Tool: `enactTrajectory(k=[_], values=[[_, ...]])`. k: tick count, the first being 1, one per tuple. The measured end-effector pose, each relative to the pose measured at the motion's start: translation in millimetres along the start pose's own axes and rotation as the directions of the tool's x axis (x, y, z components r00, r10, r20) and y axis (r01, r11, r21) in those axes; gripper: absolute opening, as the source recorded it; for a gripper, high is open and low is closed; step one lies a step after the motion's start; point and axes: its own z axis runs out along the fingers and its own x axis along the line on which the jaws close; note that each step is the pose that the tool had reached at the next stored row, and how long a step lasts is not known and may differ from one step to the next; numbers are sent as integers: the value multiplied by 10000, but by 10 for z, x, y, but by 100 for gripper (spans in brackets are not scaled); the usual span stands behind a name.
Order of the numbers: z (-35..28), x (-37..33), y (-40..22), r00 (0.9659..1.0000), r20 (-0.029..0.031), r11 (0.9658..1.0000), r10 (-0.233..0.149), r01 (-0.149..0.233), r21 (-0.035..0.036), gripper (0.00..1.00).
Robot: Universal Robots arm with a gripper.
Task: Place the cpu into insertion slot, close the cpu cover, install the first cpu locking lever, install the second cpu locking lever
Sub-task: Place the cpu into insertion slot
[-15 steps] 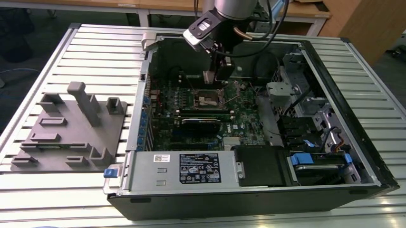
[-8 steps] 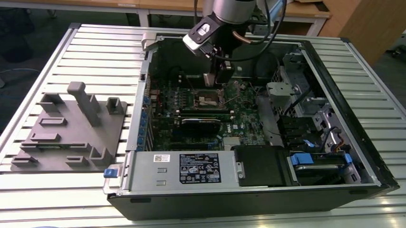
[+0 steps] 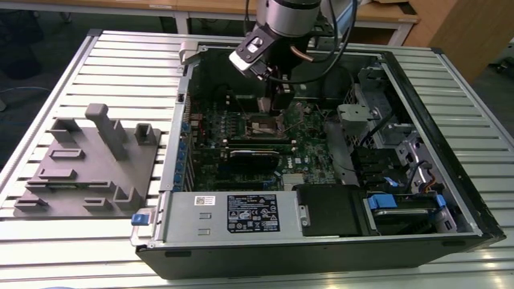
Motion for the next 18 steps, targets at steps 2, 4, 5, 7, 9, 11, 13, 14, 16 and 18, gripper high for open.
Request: enactTrajectory(k=[2, 4, 5, 7, 9, 11, 13, 14, 16, 18], values=[[36, 0, -8, 10000, 3, 10000, -1, 1, -17, 54], [71, -1, -7, 10000, 5, 10000, -2, 2, -22, 54], [85, -1, -6, 10000, 5, 10000, 7, -7, -23, 54], [103, -1, -6, 9999, 0, 9999, 151, -151, -27, 54], [104, -1, -7, 9997, 1, 9997, 252, -252, -26, 54], [112, -1, -6, 9989, -9, 9989, 466, -466, -32, 54], [115, 0, -10, 9984, -9, 9984, 562, -562, -33, 54], [123, 1, -18, 9984, -12, 9984, 563, -563, -43, 54], [144, 4, -52, 9984, -8, 9984, 559, -559, -126, 54], [166, 8, -85, 9984, -7, 9982, 558, -558, -234, 54]])
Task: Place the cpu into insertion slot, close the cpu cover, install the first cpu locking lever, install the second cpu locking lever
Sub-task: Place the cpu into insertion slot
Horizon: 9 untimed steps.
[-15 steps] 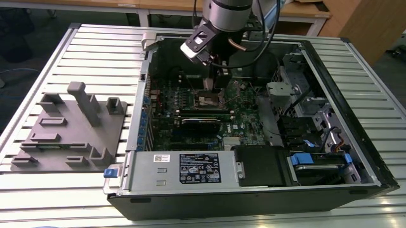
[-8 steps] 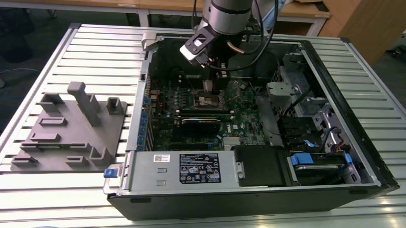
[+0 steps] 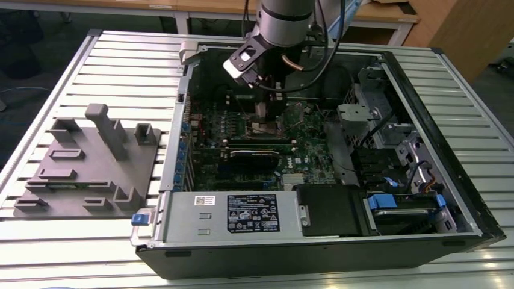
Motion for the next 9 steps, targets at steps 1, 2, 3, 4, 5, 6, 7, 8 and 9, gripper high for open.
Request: enactTrajectory(k=[1, 2, 3, 4, 5, 6, 7, 8, 9], values=[[10, 1, -16, 10000, 2, 10000, 0, 0, -55, 54], [21, 2, -32, 10000, 4, 9999, -2, 2, -113, 54], [31, 2, -42, 10000, 6, 9999, -3, 4, -167, 54], [42, 3, -52, 10000, 6, 9997, -4, 5, -224, 54], [51, 3, -60, 10000, 8, 9996, -6, 6, -283, 54], [61, 3, -67, 10000, 9, 9994, -7, 7, -339, 54], [74, 3, -73, 10000, 9, 9993, -6, 7, -374, 54], [91, 2, -75, 10000, 10, 9992, -7, 7, -395, 54], [110, 3, -75, 10000, 9, 9992, -8, 8, -398, 54]])
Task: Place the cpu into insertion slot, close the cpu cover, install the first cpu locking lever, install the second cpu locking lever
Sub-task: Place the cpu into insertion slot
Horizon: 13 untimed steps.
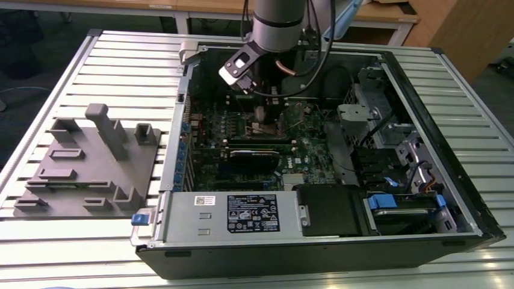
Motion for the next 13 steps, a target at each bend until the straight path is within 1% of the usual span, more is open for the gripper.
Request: enactTrajectory(k=[1, 7, 13], values=[[12, 4, -1, 10000, 1, 10000, 1, -1, 0, 54], [60, 84, 0, 10000, 2, 10000, 3, -3, -1, 54], [135, 93, -3, 10000, 4, 10000, 59, -59, -1, 54]])
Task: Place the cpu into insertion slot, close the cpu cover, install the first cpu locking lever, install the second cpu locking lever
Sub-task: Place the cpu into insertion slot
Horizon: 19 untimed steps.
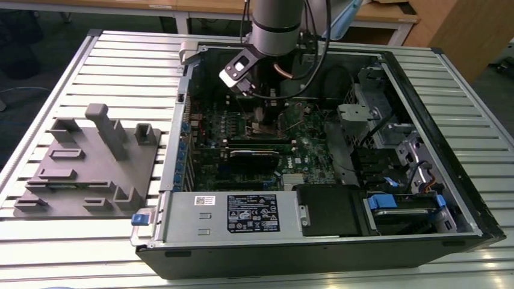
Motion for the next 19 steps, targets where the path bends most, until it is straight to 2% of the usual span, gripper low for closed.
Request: enactTrajectory(k=[3, 11, 15, 19], values=[[42, -1, -2, 10000, 1, 10000, 5, -5, 0, 54], [69, -4, -9, 10000, 1, 10000, 5, -5, -1, 54], [117, -5, -12, 10000, 1, 10000, 4, -4, -1, 54], [120, -6, -12, 10000, 16, 10000, 4, -4, 1, 54]])
